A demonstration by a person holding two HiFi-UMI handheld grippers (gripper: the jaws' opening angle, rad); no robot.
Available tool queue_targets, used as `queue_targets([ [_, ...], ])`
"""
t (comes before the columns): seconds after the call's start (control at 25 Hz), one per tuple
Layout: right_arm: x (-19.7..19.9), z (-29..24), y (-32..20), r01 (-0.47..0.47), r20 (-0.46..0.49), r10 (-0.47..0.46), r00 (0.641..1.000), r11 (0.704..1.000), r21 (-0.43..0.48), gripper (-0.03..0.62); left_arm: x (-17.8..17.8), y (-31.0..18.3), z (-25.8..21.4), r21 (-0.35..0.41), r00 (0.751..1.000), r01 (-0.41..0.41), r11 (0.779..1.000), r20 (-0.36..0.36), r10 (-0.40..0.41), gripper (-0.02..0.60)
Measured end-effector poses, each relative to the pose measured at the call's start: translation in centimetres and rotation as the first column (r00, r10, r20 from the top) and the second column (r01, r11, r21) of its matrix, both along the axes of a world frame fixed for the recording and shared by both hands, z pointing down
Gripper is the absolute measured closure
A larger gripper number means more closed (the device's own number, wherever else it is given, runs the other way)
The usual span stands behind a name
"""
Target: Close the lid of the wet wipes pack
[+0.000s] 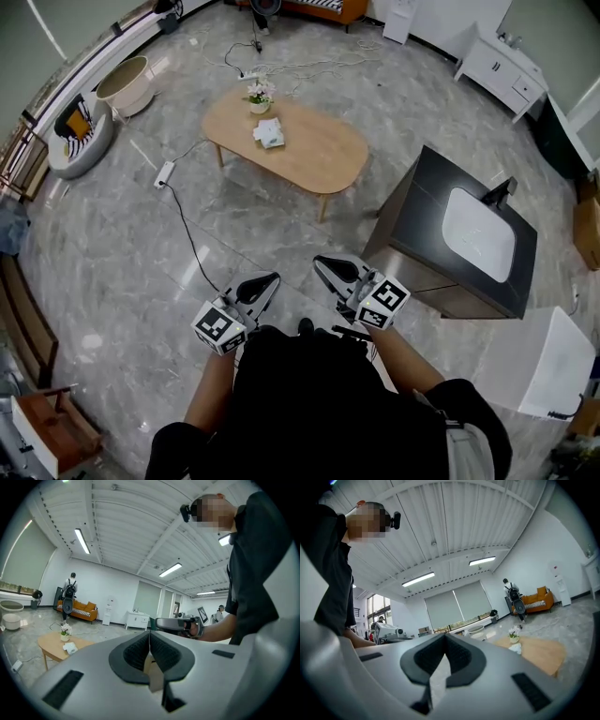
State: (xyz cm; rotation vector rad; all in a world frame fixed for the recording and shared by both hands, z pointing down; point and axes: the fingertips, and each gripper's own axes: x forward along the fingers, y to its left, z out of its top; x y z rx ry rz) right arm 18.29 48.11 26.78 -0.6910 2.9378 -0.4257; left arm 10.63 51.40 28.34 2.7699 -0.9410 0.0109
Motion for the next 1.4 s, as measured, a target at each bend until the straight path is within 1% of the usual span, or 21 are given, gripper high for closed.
queue_targets([
  [0.16,0.5,1.2,-2.0,-0.001,0.006,0.002,1.000,0.999,-0.037,0.586,0.2,-2.2,1.2,-0.050,1.000,0.005,0.999,-0.012,-0.005,0.565],
  [0.32,0.7,2.6,-5.4,-0.025,-0.006,0.025,1.000,0.996,-0.081,0.586,0.1,-6.2,1.8,-0.057,1.000,-0.014,0.998,-0.023,0.013,0.565],
  [0.48,0.2,2.6,-10.4,-0.045,-0.028,0.043,0.999,0.996,-0.080,0.586,-0.8,-11.8,2.2,-0.057,0.999,-0.023,0.998,-0.047,0.020,0.565],
  [0.6,-1.2,2.0,-14.9,-0.054,-0.051,0.051,0.997,0.997,-0.063,0.586,-1.8,-16.7,1.8,-0.046,0.997,-0.042,0.998,-0.069,0.039,0.565],
  [0.72,-3.2,0.7,-19.4,-0.057,-0.065,0.054,0.996,0.997,-0.046,0.586,-3.4,-21.3,0.7,-0.019,0.995,-0.064,0.998,-0.075,0.062,0.565],
  [0.84,-5.2,-0.2,-23.6,-0.061,-0.081,0.059,0.995,0.998,-0.026,0.586,-5.8,-25.9,-0.2,0.007,0.994,-0.059,0.998,-0.087,0.060,0.565],
  [0.96,-7.1,-0.6,-27.5,-0.075,-0.087,0.074,0.993,0.997,-0.013,0.586,-8.0,-29.4,-0.3,0.012,0.993,-0.061,0.998,-0.098,0.062,0.565],
  [1.12,-9.6,-1.3,-31.4,-0.085,-0.075,0.086,0.994,0.996,0.009,0.586,-10.5,-33.3,0.2,0.005,0.992,-0.072,0.997,-0.104,0.072,0.565],
  [1.32,-10.6,-0.5,-35.5,-0.088,-0.091,0.087,0.992,0.996,-0.010,0.586,-12.5,-37.4,-0.7,-0.015,0.985,-0.042,0.999,-0.165,0.039,0.565],
  [1.4,-10.8,0.0,-37.5,-0.097,-0.082,0.095,0.992,0.995,-0.021,0.586,-13.2,-38.9,0.4,-0.031,0.988,-0.036,0.999,-0.151,0.031,0.565],
])
